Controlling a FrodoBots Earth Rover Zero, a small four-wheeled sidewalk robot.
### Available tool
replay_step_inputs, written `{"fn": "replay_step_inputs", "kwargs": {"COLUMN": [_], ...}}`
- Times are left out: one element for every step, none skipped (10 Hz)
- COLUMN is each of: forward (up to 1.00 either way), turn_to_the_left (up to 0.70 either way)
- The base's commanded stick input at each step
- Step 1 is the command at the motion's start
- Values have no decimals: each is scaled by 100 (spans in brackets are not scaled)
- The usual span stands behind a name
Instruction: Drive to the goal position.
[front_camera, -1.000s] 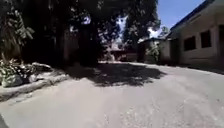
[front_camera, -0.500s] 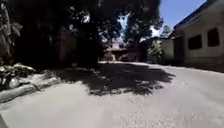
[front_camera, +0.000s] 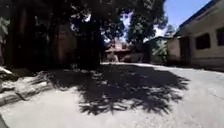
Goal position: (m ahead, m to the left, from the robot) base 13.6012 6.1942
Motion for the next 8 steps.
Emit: {"fn": "replay_step_inputs", "kwargs": {"forward": [100, 100, 100, 100, 100, 100, 100, 100], "turn_to_the_left": [-40, -40, -19, 0, 3, 4, 1, 10]}}
